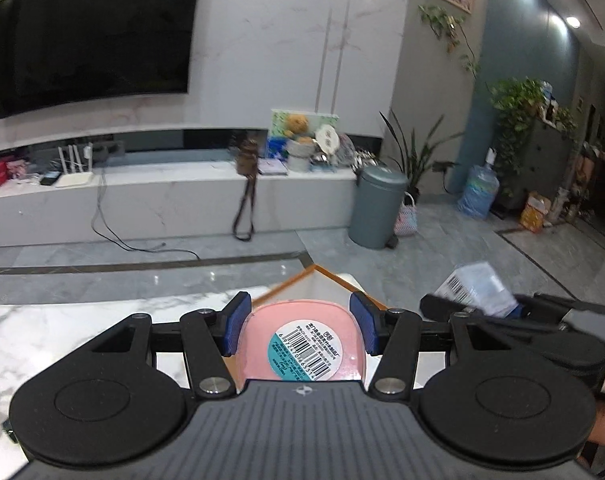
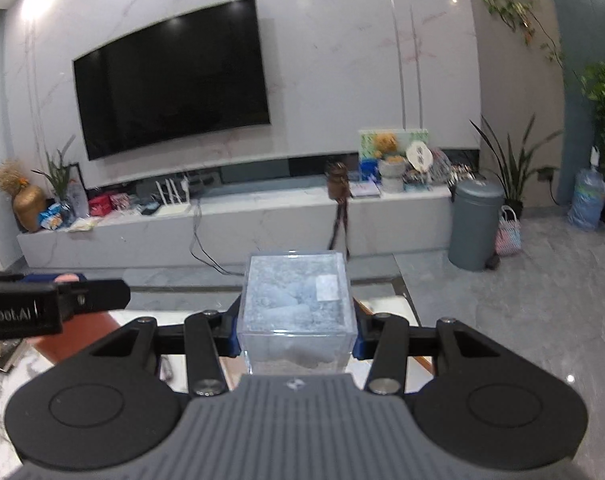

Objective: Organize rigid objects
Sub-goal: 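Carry the pink bottle with left tool while right tool carries cube to orange box, then open right tool to drop cube while left tool releases pink bottle into box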

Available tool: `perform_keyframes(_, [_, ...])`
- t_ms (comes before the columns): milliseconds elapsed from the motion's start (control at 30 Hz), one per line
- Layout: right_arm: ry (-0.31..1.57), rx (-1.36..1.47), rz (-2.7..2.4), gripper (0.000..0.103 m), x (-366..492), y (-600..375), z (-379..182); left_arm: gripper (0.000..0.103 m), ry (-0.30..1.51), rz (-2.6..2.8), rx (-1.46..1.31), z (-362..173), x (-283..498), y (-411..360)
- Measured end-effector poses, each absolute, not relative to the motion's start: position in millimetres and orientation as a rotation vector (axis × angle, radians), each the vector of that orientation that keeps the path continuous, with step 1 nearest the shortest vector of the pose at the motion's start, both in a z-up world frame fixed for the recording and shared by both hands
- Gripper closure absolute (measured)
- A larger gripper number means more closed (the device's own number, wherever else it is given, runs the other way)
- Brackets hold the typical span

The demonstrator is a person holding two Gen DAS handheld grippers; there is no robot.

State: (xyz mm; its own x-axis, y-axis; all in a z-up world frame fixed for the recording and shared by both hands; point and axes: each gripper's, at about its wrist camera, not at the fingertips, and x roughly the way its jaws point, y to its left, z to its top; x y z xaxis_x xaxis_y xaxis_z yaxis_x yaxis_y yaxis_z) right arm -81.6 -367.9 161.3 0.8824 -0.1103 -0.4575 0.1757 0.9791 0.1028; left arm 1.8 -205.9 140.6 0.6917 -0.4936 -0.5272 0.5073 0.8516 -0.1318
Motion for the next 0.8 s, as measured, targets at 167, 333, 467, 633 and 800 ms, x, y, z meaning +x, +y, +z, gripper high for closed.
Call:
perform_keyframes(167, [0.561,0.145,-0.175,0.056,-69,-396,133,0.041,0.631,-0.588,0.030,121,15,-240])
perform_keyframes(333, [0.652,0.159,-0.176,0.056,-60,-416,103,0.041,0.699,-0.600,0.049,95,22,-267])
perform_keyframes(467, [0.716,0.131,-0.134,0.056,-54,-422,80,0.041,0.761,-0.595,0.066,73,30,-281])
perform_keyframes(633, [0.752,0.092,-0.055,0.056,-43,-423,55,0.041,0.828,-0.582,0.085,52,43,-291])
perform_keyframes(800, [0.778,0.035,-0.020,0.056,-31,-416,43,0.041,0.876,-0.572,0.103,38,49,-296])
